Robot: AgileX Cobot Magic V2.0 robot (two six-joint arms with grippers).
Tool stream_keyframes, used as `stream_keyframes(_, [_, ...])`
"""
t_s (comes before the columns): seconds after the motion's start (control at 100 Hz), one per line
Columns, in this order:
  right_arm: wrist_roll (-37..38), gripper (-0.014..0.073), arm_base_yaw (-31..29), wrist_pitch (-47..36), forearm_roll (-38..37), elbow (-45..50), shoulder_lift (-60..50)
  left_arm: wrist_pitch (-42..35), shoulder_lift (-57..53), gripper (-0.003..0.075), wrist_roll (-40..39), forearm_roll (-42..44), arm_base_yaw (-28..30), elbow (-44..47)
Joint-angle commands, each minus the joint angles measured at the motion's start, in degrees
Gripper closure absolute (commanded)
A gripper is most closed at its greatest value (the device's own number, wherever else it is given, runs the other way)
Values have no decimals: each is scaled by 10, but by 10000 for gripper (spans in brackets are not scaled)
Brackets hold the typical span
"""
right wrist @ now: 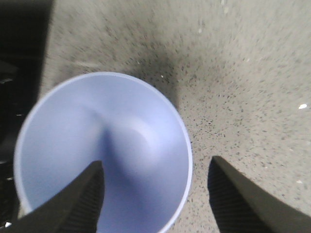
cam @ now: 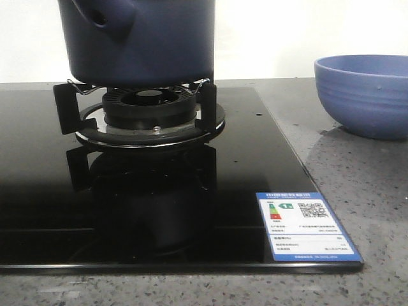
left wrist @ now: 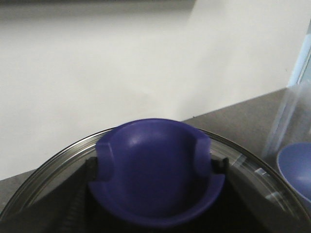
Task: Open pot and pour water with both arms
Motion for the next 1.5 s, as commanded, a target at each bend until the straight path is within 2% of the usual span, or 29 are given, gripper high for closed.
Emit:
stream_keyframes(0.0, [-2, 174, -4, -11, 10, -20, -47, -81, 11, 331, 0, 17, -23, -21])
stream_keyframes(0.18, [-2, 174, -4, 2, 10, -20, -81, -143, 59, 331, 0, 18, -38, -21])
stream_keyframes(0.32, [-2, 174, -4, 2, 10, -20, -95, -162, 82, 331, 0, 18, -38, -21])
stream_keyframes(1.01, [-2, 174, -4, -3, 17, -20, -98, -182, 109, 331, -5, 14, -38, -21])
stream_keyframes(1.229, [-2, 174, -4, -3, 17, -20, -98, -150, 109, 331, -5, 14, -38, -21])
stream_keyframes(1.489, [-2, 174, -4, -3, 17, -19, -98, -148, 109, 331, -5, 4, -39, -21])
